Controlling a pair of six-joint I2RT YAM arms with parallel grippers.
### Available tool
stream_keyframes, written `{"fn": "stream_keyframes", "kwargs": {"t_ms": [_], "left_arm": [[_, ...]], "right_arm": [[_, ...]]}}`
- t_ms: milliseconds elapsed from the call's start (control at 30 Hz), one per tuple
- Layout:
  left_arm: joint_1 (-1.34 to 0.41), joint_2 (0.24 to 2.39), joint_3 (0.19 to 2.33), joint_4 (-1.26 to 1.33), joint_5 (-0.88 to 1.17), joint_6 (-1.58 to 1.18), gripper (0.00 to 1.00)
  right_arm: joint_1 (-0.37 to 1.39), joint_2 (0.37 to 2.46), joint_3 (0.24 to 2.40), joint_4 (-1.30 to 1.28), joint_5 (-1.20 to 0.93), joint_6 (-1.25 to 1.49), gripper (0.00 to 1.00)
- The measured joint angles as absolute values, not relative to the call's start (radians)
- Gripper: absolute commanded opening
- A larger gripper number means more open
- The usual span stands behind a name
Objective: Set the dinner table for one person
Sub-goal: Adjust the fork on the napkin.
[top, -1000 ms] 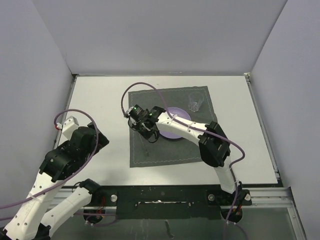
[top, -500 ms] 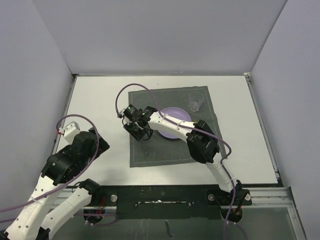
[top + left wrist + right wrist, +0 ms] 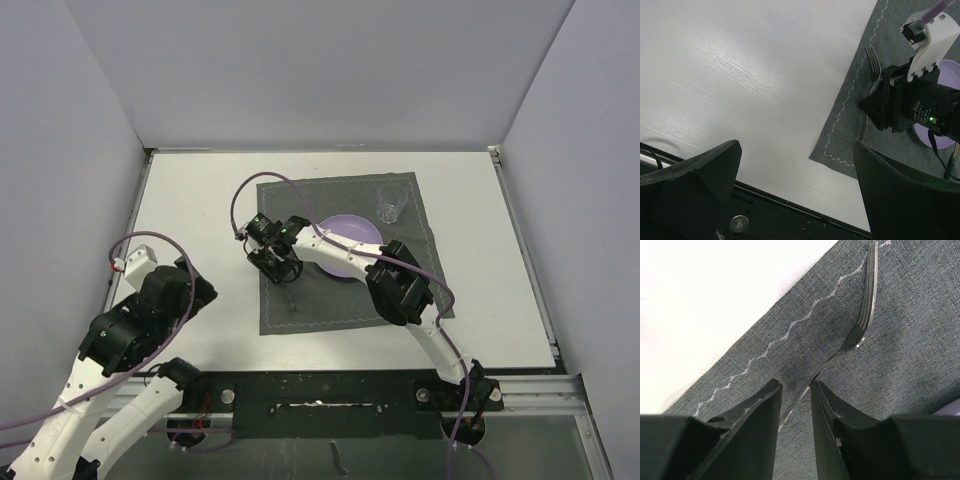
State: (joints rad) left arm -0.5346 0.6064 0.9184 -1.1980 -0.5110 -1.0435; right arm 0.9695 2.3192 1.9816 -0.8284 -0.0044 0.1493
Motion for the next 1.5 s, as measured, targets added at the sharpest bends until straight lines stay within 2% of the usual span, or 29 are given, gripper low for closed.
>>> {"fn": "stream_keyframes", "kwargs": {"t_ms": [733,1100,1167,1267,1300,1500], "left_arm": [[-0.535,0.575,0.918,-1.223,-0.511,-1.044,0.95],[-0.535,0.57,0.918,-1.223,-0.511,-1.044,0.94],[-0.535,0.569,0.918,-1.223,-0.511,-1.044,0.94],[-0.535,0.569,0.918,-1.223,-0.511,-1.044,0.94],[-0.535,0.567,0.918,-1.223,-0.511,-1.044,0.94],[-0.535,0.555,0.918,-1.224,-0.511,-1.044,0.94]], "right_arm": [[0.942,2.321,1.979,-0.823,-0.013,0.142,0.3],[0.928,2.339,1.974,-0.808,-0.031,0.139,0.25],[0.928,2.349,1.973,-0.804,-0.038,0.139,0.22],[0.923,2.35,1.973,-0.796,-0.045,0.137,0.03],[0.922,2.35,1.973,-0.796,-0.045,0.142,0.0],[0.916,2.35,1.973,-0.796,-0.052,0.159,0.0]]}}
